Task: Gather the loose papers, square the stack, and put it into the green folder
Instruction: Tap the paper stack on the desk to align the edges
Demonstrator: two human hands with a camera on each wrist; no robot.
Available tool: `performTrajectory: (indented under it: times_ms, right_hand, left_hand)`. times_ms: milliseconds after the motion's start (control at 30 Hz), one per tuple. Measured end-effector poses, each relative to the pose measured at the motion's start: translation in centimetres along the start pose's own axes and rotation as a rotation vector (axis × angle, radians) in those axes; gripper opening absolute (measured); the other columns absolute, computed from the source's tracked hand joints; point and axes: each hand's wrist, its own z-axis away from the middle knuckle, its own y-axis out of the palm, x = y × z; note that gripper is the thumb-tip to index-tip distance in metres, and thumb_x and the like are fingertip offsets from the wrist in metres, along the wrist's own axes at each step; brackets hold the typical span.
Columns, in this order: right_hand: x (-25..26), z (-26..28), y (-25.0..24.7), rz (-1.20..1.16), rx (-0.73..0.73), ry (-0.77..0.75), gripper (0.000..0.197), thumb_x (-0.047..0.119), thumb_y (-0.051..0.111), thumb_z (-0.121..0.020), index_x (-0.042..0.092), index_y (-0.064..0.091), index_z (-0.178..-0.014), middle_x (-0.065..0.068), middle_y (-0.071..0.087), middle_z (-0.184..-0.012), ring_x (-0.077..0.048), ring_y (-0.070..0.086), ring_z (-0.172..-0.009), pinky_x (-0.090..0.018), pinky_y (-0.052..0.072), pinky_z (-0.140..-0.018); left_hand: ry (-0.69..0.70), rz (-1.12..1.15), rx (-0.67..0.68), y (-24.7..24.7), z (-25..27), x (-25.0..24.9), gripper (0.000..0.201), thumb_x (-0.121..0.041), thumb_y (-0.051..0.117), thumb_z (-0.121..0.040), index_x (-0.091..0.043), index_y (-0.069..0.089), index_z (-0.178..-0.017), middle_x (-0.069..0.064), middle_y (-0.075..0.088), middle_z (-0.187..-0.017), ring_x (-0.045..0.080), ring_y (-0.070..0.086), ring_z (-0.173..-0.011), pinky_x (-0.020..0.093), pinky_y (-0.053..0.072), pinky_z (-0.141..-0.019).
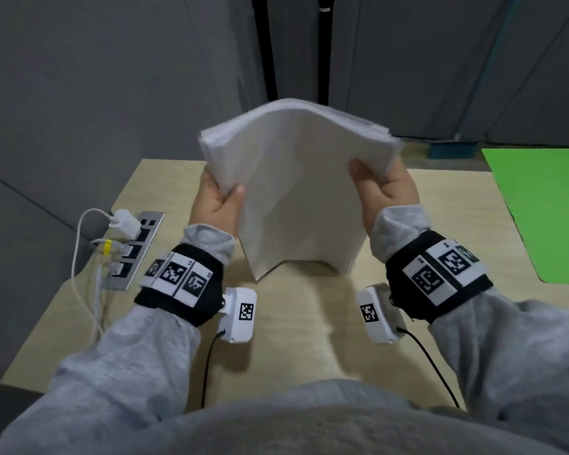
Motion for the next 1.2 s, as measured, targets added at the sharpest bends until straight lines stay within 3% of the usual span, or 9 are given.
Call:
performTrajectory:
  times_ms: [100, 267, 467, 567, 667, 833, 967, 1100, 1200]
  right_hand:
    - [0.2, -0.1, -0.4, -0.084, -0.031, -0.03, 0.025, 0.015, 0.062, -0.089, 0.037, 0.057, -0.1, 0.014, 0.067, -0.09, 0.002, 0.066, -0.079, -0.016, 0.052, -0.068]
    - [-1.3, 0.0, -0.7, 0.152, 0.099, 0.14, 0.034, 0.024, 0.068, -0.085, 0.021, 0.057, -0.117, 0.007, 0.062, -0.091, -0.014, 0.06, -0.086, -0.023, 0.046, -0.073]
    - [-0.8, 0.0, -0.6, 0.065, 0.02, 0.09, 0.028, 0.029, 0.072, -0.081, 0.026, 0.059, -0.106, 0.019, 0.063, -0.082, 0.009, 0.059, -0.07, -0.009, 0.048, -0.062]
    - [-2.0, -0.1, -0.6, 0.208, 0.098, 0.14, 0.054, 0.026, 0.073, -0.079, 0.024, 0.047, -0.126, 0.015, 0.059, -0.093, -0.001, 0.059, -0.082, -0.014, 0.049, -0.074]
    - [-2.5, 0.0, -0.2, 0.264, 0.088, 0.138, 0.037, 0.02, 0.062, -0.089, 0.024, 0.054, -0.124, 0.009, 0.061, -0.097, -0.016, 0.062, -0.096, -0.023, 0.045, -0.081]
    - [-1.1, 0.0, -0.1, 0.151, 0.041, 0.033, 0.026, 0.02, 0.057, -0.093, 0.042, 0.055, -0.105, 0.023, 0.062, -0.088, 0.009, 0.06, -0.079, -0.014, 0.05, -0.074]
    - [-2.0, 0.3, 0.1, 0.181, 0.06, 0.124, 0.032, 0.021, 0.055, -0.093, 0.029, 0.054, -0.124, 0.006, 0.063, -0.102, -0.017, 0.061, -0.096, -0.033, 0.05, -0.089]
    - [-1.6, -0.6, -0.8, 0.197, 0.027, 0.133, 0.045, 0.023, 0.062, -0.087, 0.022, 0.047, -0.129, 0.004, 0.06, -0.104, -0.018, 0.06, -0.097, -0.028, 0.046, -0.085]
    - [-1.3, -1.6, -1.6, 0.226, -0.049, 0.103, 0.068, 0.026, 0.073, -0.078, 0.018, 0.035, -0.134, 0.003, 0.054, -0.115, -0.015, 0.056, -0.103, -0.028, 0.046, -0.09]
  left_hand:
    - [-0.036, 0.109, -0.017, -1.2, -0.2, -0.2, 0.04, -0.024, 0.069, -0.068, -0.037, 0.054, -0.103, -0.009, 0.065, -0.094, 0.016, 0.063, -0.092, 0.035, 0.052, -0.076]
    - [-0.317, -0.106, 0.052, -0.4, 1.6, 0.6, 0.05, -0.04, 0.077, -0.068, -0.019, 0.054, -0.107, -0.002, 0.065, -0.097, 0.025, 0.062, -0.098, 0.038, 0.047, -0.093]
    - [-0.196, -0.101, -0.036, -0.5, 1.5, -1.6, 0.017, -0.031, 0.067, -0.084, -0.025, 0.051, -0.085, -0.012, 0.057, -0.077, 0.005, 0.055, -0.069, 0.007, 0.044, -0.055]
    - [-0.231, -0.11, 0.043, -0.5, 2.1, -0.5, 0.024, -0.024, 0.074, -0.078, -0.029, 0.056, -0.093, -0.018, 0.061, -0.076, -0.002, 0.061, -0.064, -0.002, 0.039, -0.047]
    - [-0.309, -0.205, 0.004, 0.4, 2.5, -0.3, 0.021, -0.032, 0.073, -0.08, -0.025, 0.054, -0.086, -0.015, 0.055, -0.066, 0.008, 0.052, -0.055, 0.004, 0.036, -0.041]
    - [-0.305, -0.166, -0.116, 0.1, 1.6, -1.1, 0.025, -0.036, 0.07, -0.081, -0.024, 0.048, -0.077, -0.01, 0.053, -0.072, 0.011, 0.053, -0.065, 0.016, 0.04, -0.054]
    - [-0.375, -0.311, 0.03, 1.0, 3.3, 0.8, 0.024, -0.03, 0.072, -0.08, -0.02, 0.052, -0.089, -0.005, 0.058, -0.078, 0.02, 0.058, -0.078, 0.021, 0.039, -0.072]
    - [-0.35, -0.344, 0.0, 1.1, 2.6, 0.9, 0.031, -0.032, 0.063, -0.087, -0.009, 0.063, -0.107, 0.003, 0.06, -0.088, 0.022, 0.056, -0.083, 0.025, 0.039, -0.078]
    - [-0.206, -0.452, 0.04, 0.0, 0.7, -0.5, 0.02, -0.031, 0.061, -0.09, -0.012, 0.065, -0.093, 0.004, 0.062, -0.082, 0.023, 0.057, -0.077, 0.026, 0.041, -0.07]
